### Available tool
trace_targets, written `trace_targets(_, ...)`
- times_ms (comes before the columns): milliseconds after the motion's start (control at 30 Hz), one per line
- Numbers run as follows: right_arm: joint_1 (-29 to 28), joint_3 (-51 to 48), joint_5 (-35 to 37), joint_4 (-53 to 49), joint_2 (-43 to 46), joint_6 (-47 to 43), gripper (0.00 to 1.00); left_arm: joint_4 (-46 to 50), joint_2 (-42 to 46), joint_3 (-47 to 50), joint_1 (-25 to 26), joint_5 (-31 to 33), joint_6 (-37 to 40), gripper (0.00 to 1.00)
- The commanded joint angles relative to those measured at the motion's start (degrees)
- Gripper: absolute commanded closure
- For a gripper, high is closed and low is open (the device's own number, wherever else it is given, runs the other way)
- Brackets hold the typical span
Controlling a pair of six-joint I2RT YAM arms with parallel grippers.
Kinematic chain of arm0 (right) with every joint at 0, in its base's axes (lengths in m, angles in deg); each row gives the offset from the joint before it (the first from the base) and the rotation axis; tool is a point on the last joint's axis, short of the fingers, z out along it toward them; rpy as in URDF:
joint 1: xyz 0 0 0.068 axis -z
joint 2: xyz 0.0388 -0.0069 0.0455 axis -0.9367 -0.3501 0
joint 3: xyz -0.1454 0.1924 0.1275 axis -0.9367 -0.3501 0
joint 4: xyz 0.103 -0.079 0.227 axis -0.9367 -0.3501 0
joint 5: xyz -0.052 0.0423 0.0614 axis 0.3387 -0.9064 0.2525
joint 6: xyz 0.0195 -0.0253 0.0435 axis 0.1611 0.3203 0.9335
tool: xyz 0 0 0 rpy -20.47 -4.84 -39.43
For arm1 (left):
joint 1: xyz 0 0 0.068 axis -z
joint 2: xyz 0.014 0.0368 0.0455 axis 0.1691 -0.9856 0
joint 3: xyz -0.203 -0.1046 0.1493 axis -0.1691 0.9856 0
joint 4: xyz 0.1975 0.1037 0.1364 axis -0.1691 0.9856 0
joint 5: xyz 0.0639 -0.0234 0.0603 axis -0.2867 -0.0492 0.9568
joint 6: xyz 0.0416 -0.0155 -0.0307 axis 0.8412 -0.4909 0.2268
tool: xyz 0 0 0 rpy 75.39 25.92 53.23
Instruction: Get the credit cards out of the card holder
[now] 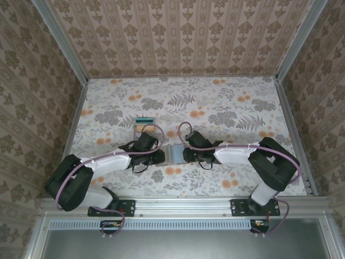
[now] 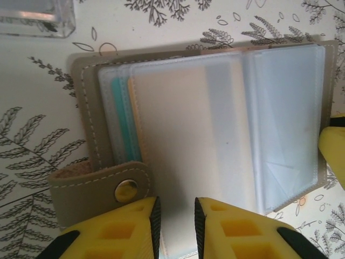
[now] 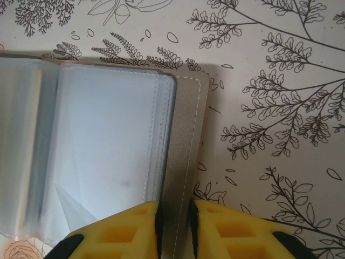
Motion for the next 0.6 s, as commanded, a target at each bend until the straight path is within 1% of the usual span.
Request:
trace_targets(0, -0.38, 0.43, -1.60, 0.88, -1.58, 1.41, 0.76, -1.08, -0.80, -1.85, 0.51, -1.65, 0.70, 0.70)
trace_targets(67, -0.42, 0.61, -1.59, 0.89, -1.61, 1.37, 0.76, -1.12, -0.95, -2.10, 0.54, -1.93, 0.94, 0.67)
trace_targets(233, -0.53, 0.59, -1.46, 0.65, -1.51, 1.32, 0.76, -0.28, -0.73, -2.18, 0.62, -1.48, 0.85, 0.63)
trace_targets(433, -0.53, 0.58, -1.26, 0.30, -1.30, 1.09, 0.76, 3.72, 2.59, -1.38, -0.15, 2.32, -0.16, 0.63)
trace_targets(567, -0.51, 0.79, -1.26, 0.09, -1.30, 0.95, 0.76, 5.25, 4.05, -0.37, -1.99, 2.33, -0.64, 0.64)
